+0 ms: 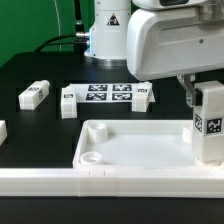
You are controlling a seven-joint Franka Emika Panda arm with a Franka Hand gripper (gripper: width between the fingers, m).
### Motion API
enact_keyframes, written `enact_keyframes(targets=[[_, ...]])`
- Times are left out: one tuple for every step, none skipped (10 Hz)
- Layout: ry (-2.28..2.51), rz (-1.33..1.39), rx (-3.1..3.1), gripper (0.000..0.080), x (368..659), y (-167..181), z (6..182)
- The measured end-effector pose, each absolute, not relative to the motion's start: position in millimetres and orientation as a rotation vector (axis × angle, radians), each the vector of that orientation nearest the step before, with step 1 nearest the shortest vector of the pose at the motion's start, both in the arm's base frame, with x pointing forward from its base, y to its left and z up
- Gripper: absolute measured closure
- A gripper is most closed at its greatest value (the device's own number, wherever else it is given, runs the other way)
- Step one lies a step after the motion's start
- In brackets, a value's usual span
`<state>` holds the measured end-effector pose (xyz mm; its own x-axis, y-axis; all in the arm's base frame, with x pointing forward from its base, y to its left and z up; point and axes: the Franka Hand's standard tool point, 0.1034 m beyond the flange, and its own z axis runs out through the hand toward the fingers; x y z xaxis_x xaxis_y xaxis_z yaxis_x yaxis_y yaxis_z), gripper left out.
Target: Assemble desk
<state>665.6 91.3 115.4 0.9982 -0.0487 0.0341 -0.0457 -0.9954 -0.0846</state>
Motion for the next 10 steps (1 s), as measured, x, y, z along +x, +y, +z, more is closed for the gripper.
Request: enact_keyframes(targets=[[0.248,-0.051,-3.041,0.0511,665.9,90.6,115.3],[0.394,-0.044,-3.025,0.0511,665.7,90.6,115.1],[0.596,-0.036,-2.99,0.0511,665.7,90.2,114.9],[0.821,-0.028,-2.926,0.0509,666.1,89.1,114.5],[0.941,-0.02,-2.887,0.0509,666.0,88.9,114.3],[1.156,-0.004,-2.801,0.0509,666.2,87.4,114.0],[1.325,0.006,-2.726,0.0509,666.2,87.0,113.8],[1.397,0.018,-2.692,0.0509,666.6,86.3,113.8],[1.432,0.022,-2.673,0.0509,666.5,86.4,113.8],[1.463,0.023,-2.658,0.0509,666.4,86.4,113.6]])
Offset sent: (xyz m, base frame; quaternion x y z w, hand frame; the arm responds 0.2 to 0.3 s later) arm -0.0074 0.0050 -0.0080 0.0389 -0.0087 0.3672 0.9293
